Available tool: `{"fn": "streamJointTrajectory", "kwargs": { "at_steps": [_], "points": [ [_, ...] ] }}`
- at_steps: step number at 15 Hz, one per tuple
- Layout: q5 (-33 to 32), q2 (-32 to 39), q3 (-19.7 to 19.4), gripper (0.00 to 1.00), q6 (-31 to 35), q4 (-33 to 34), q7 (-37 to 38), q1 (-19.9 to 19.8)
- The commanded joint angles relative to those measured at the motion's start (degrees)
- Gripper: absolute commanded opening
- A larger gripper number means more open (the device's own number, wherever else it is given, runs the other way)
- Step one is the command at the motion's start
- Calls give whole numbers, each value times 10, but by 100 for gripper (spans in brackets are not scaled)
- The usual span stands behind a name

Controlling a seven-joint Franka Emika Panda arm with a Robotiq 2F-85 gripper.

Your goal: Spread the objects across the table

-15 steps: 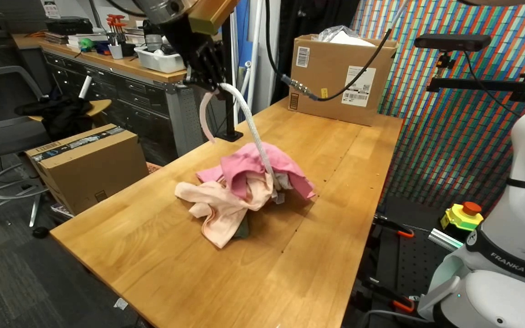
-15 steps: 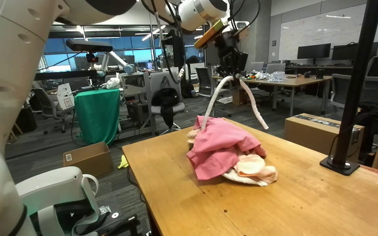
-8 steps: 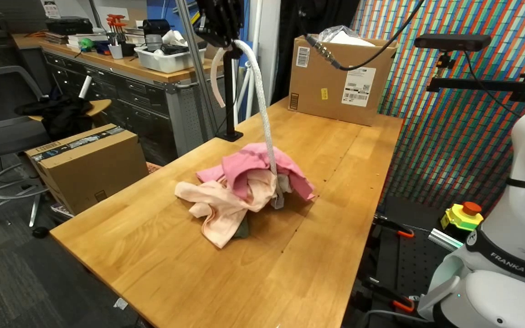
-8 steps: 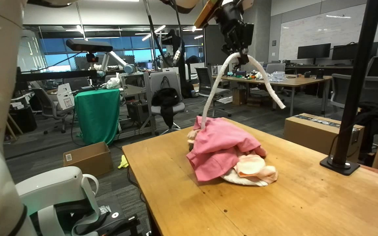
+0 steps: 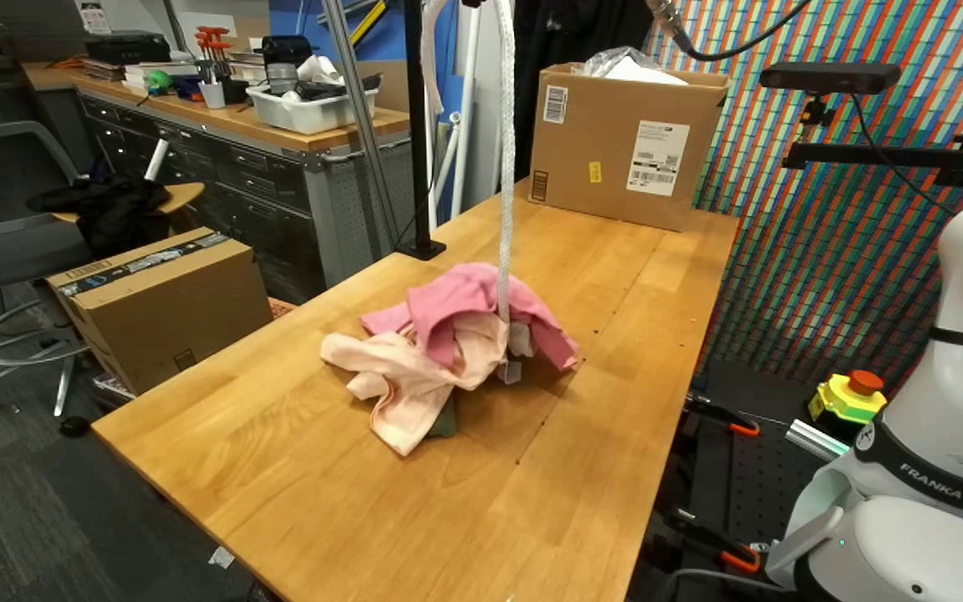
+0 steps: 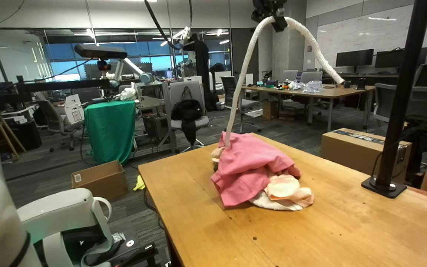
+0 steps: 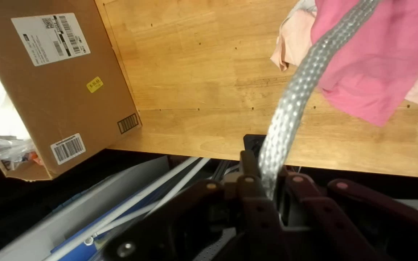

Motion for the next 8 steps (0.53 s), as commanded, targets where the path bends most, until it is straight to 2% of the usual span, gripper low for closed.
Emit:
{"fn": "streamJointTrajectory", "kwargs": {
  "at_steps": [1, 8],
  "points": [
    [-1, -45, -11, 9, -9, -23, 16, -9],
    [-26, -102, -59, 9, 17, -82, 15, -55]
  ]
}}
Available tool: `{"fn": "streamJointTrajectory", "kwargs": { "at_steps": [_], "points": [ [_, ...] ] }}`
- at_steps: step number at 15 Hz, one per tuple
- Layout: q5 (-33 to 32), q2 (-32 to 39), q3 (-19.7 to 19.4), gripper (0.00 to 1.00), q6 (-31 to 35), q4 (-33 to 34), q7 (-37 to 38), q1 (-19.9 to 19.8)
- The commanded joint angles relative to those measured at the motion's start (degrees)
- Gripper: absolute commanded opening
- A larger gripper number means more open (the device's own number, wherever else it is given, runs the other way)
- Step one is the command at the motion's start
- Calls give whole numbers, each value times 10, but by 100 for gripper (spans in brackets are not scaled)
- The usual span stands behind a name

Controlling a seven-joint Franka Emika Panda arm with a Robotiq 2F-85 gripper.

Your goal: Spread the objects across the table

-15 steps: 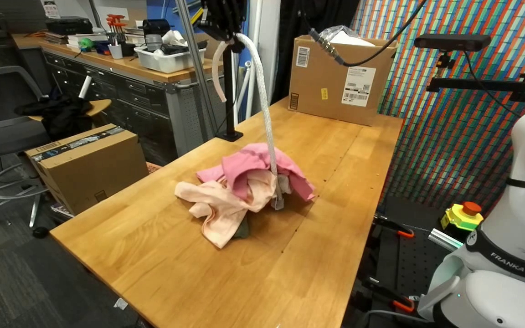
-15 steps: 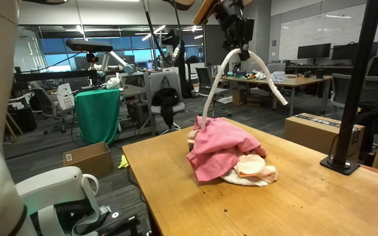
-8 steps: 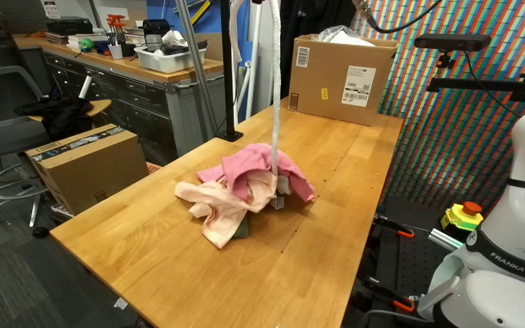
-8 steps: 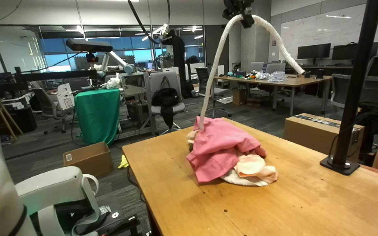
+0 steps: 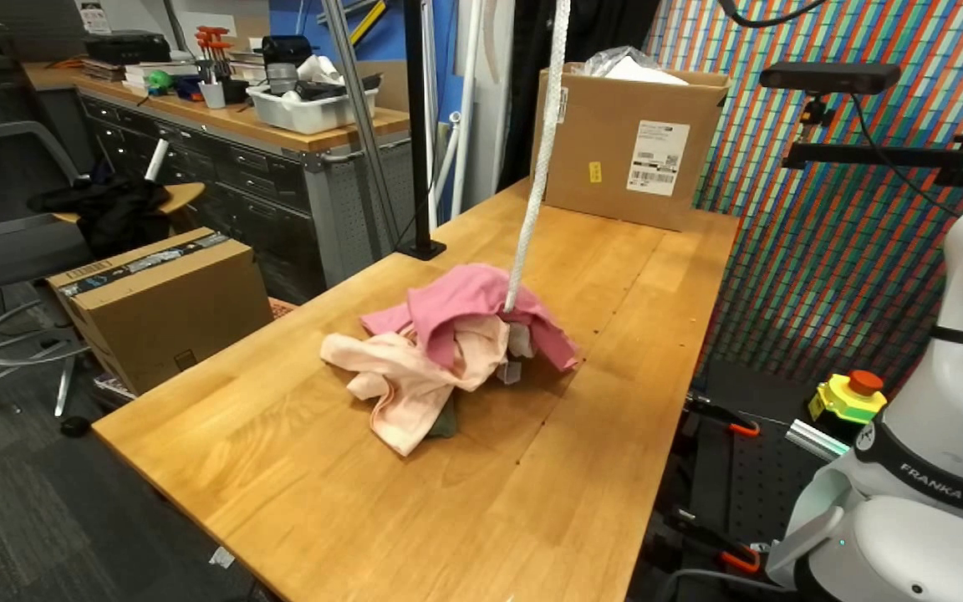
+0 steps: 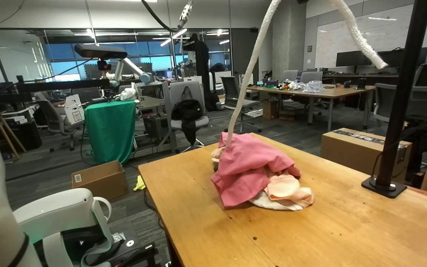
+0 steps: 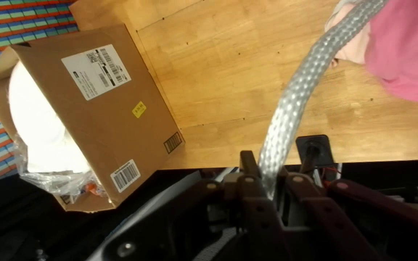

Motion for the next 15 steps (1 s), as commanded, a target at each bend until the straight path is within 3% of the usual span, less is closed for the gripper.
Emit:
{"fn": "streamJointTrajectory", "kwargs": {
  "at_steps": [1, 4, 5, 7, 15],
  "points": [
    [-32, -45, -26, 9, 31, -56, 14, -26],
    [-50, -59, -56, 9, 50, -80, 14, -54],
    [-55, -57, -32, 9, 55, -80, 12, -99],
    [-60, -58, -39, 9, 77, -90, 7, -129],
    [-40, -58, -83, 9, 253, -205, 1, -239]
  ]
}}
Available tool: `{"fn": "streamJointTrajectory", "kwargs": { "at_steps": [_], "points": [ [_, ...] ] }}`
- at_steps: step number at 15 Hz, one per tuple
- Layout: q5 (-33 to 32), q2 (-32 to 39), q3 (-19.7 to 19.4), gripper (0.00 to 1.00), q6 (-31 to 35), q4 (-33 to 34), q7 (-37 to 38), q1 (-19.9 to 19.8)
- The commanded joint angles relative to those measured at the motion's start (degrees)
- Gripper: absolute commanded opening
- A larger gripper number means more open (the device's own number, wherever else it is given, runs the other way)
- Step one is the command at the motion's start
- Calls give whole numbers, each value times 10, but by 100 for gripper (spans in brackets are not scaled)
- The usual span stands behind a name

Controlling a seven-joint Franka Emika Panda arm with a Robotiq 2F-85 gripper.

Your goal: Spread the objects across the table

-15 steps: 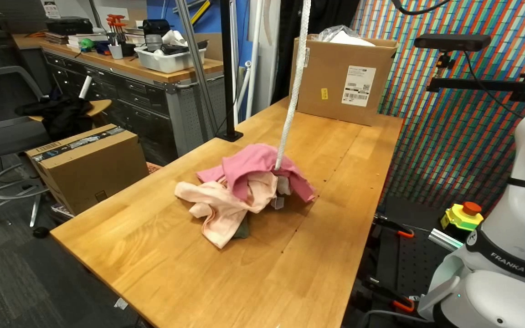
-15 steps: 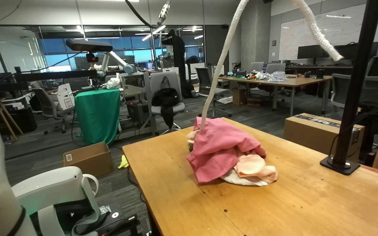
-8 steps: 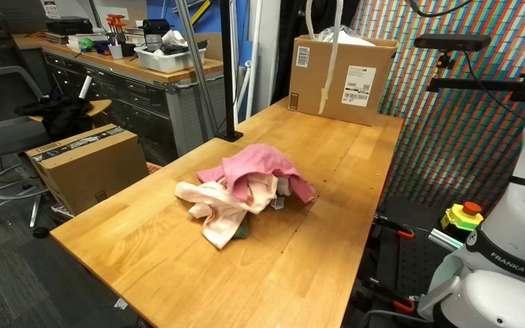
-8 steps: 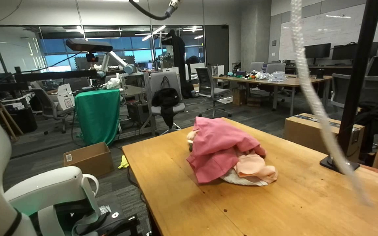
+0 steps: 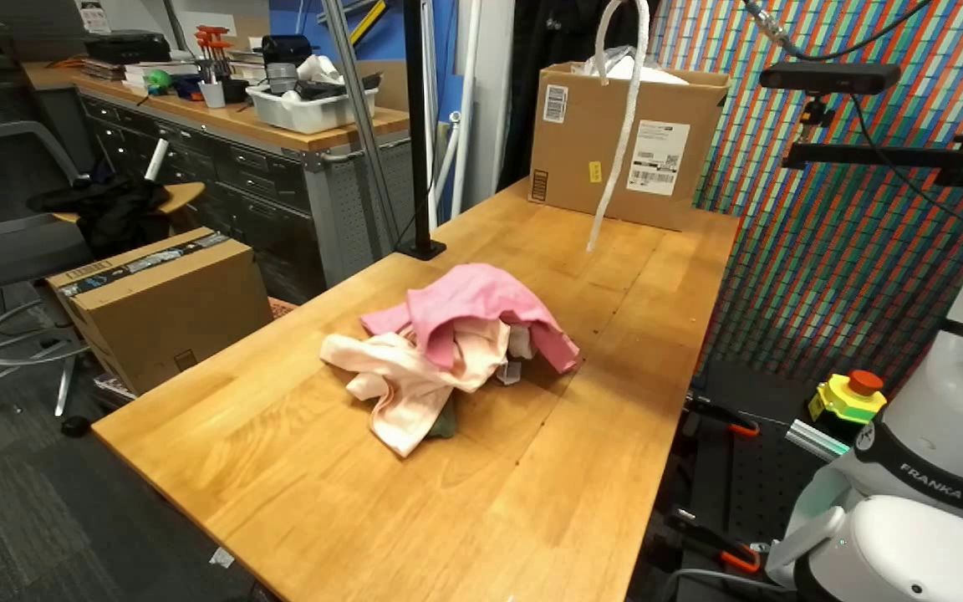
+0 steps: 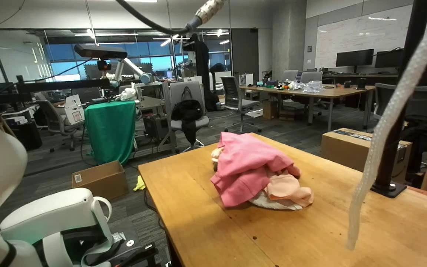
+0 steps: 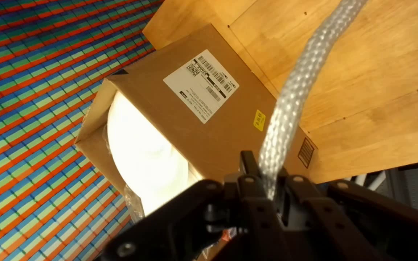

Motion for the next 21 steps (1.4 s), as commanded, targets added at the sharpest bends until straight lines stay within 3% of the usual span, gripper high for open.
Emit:
{"fn": "streamJointTrajectory", "kwargs": {
  "at_steps": [1, 6, 10, 11, 13, 20, 21],
  "points": [
    [5, -16, -23, 9, 96, -79, 3, -41],
    [3, -6, -56, 9, 183, -165, 10, -86],
    [10, 4, -61, 10, 219, -199, 0, -95],
    [8, 8, -59, 35, 221, -203, -2, -94],
    [7, 13, -55, 43, 223, -209, -5, -90],
    [-7, -14, -14, 96, 223, -235, -5, -51],
    [-8, -23, -2, 99, 223, -244, -9, -40]
  ]
}}
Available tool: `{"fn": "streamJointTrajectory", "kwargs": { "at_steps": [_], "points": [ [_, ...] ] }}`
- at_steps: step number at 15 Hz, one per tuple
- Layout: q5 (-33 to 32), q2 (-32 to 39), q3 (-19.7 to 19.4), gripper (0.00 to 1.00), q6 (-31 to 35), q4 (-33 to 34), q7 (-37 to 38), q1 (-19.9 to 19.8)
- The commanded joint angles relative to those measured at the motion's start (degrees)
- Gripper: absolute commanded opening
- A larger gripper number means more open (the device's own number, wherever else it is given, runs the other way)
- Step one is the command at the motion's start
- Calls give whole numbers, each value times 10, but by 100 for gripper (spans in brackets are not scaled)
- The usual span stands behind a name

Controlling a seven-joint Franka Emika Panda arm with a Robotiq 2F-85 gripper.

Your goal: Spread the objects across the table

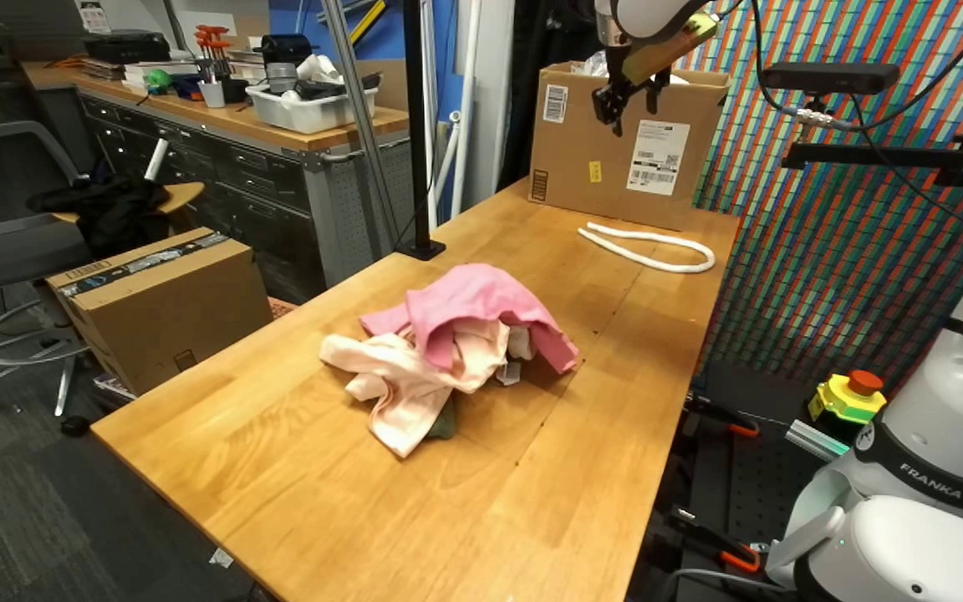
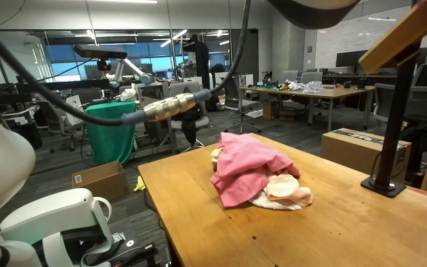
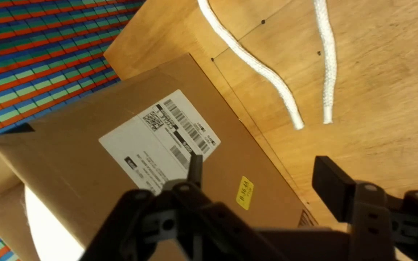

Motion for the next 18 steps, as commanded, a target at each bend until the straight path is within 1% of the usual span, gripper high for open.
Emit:
{"fn": "streamJointTrajectory", "kwargs": {
  "at_steps": [1, 3, 5, 10, 14, 18],
  "points": [
    [2, -46, 37, 100, 11, -37, -20, 35],
    [27, -59, 65, 100, 16, -56, -36, 61],
    [67, -68, 91, 100, 7, -70, -57, 86],
    [144, -75, 150, 100, 4, -103, -123, 144],
    [192, -59, 188, 100, -7, -109, -180, 184],
    [224, -42, 216, 100, -45, -98, -219, 213]
  ]
}}
